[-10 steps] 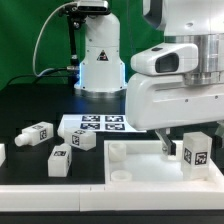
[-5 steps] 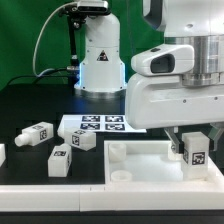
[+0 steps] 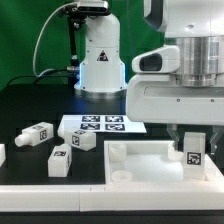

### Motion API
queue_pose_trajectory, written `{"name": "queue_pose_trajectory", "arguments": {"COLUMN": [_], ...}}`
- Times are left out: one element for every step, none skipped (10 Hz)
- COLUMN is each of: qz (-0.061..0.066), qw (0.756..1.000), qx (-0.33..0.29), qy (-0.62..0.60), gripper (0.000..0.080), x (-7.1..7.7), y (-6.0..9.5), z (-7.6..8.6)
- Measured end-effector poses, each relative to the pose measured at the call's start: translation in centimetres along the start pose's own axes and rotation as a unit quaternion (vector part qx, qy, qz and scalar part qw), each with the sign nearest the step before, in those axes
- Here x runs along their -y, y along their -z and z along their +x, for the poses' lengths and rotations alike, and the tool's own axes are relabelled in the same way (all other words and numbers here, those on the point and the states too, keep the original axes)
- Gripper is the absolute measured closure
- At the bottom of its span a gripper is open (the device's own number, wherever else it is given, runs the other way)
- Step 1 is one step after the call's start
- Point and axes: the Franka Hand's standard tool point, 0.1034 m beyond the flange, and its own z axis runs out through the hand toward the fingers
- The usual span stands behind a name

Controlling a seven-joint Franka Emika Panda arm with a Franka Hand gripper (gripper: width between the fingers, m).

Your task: Assemble one leg

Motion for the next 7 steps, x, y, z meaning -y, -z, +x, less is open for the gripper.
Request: {"name": "queue_pose_trajectory", "arguments": {"qz": [-0.002,-0.001,0.003,0.006,0.010,0.013,0.013], "qw": [0.997,0.987,0.970,0.957,0.936,0.920,0.917], "qx": [0.002,0.005,0.010,0.012,0.015,0.018,0.018], "qy": [-0.081,-0.159,-0.242,-0.290,-0.350,-0.391,-0.398], "gripper": [0.0514,0.0514,0.0514,0.0514,0.0514,0.0514,0.0463], "x": [0.05,0.11,0.10,0.08,0.01,-0.01,0.00], "y": [0.01,-0.01,-0.07,-0.11,-0.15,-0.15,-0.16], "z": [-0.12,-0.24,-0.29,-0.30,-0.27,-0.30,-0.31]}}
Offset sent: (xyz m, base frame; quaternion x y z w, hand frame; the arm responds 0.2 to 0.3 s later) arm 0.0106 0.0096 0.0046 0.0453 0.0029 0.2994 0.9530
